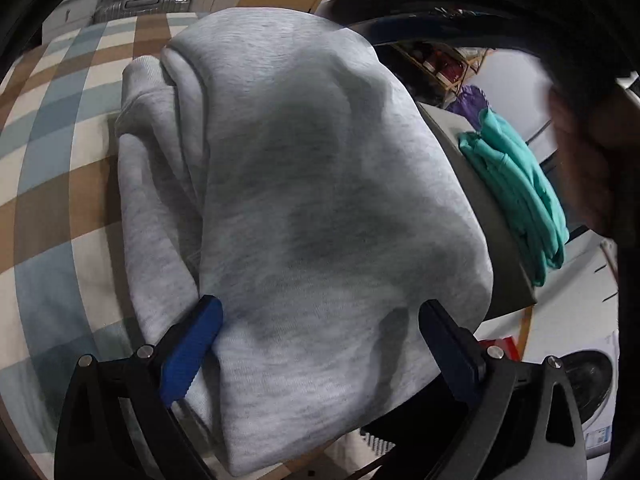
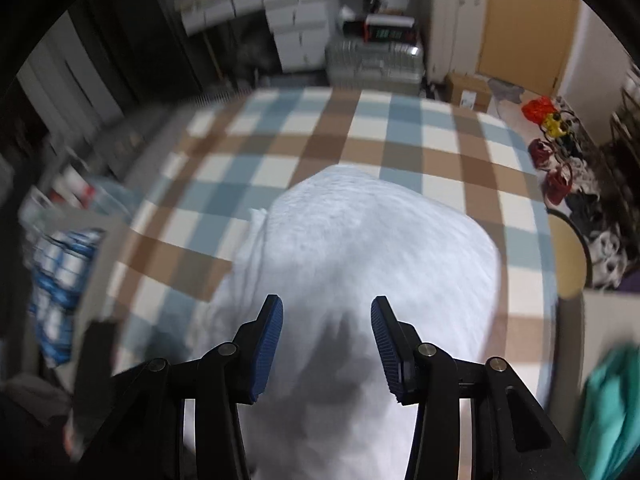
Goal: Fold large clothes
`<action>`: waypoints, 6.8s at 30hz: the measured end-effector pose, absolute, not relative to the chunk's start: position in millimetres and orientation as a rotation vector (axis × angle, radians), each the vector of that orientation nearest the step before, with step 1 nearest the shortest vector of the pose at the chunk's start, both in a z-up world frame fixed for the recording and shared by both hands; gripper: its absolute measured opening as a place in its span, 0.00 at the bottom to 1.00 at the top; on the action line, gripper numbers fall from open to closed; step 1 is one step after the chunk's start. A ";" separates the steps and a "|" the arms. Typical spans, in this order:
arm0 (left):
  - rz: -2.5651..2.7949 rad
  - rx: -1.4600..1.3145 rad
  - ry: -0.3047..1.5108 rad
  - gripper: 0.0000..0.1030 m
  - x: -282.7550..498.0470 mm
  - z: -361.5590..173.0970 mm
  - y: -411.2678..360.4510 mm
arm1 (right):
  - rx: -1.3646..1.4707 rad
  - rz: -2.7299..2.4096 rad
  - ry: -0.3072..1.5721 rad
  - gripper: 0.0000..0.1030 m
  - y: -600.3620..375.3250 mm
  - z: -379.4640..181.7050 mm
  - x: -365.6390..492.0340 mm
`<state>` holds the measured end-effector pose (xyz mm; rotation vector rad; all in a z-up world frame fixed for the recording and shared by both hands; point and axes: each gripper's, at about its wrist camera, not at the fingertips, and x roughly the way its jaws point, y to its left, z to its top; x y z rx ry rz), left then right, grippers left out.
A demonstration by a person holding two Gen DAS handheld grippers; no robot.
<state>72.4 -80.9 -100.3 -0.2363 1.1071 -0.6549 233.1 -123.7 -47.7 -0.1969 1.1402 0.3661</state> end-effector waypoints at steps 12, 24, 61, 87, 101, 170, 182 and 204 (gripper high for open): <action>-0.671 -0.388 1.170 0.92 86.4 -104.8 -60.5 | -0.319 0.410 1.351 0.06 -107.3 -130.4 270.6; -0.647 -0.438 1.179 0.92 84.5 -106.6 -55.9 | -0.271 0.342 1.230 0.14 -137.2 -86.6 292.3; -0.581 -0.372 1.167 0.93 85.7 -105.2 -67.7 | -0.484 0.366 1.302 0.49 -186.8 -130.2 230.3; -0.566 -0.395 1.164 0.93 83.4 -104.2 -70.9 | -0.191 0.569 1.296 0.53 -179.2 -124.9 77.2; -0.596 -0.634 1.205 0.93 94.6 -111.3 -43.6 | -0.251 0.685 1.304 0.33 -134.3 -104.9 72.2; -0.604 -0.813 1.203 0.97 152.3 -106.1 -9.2 | 0.674 0.554 1.169 0.82 -343.6 -161.5 130.5; -0.601 -0.815 1.325 0.96 147.6 -112.1 -20.7 | 0.684 0.709 1.202 0.92 -329.1 -175.3 153.1; -0.655 -0.489 1.348 0.45 105.4 -85.1 -36.3 | 0.638 0.782 1.144 0.80 -297.1 -174.6 128.8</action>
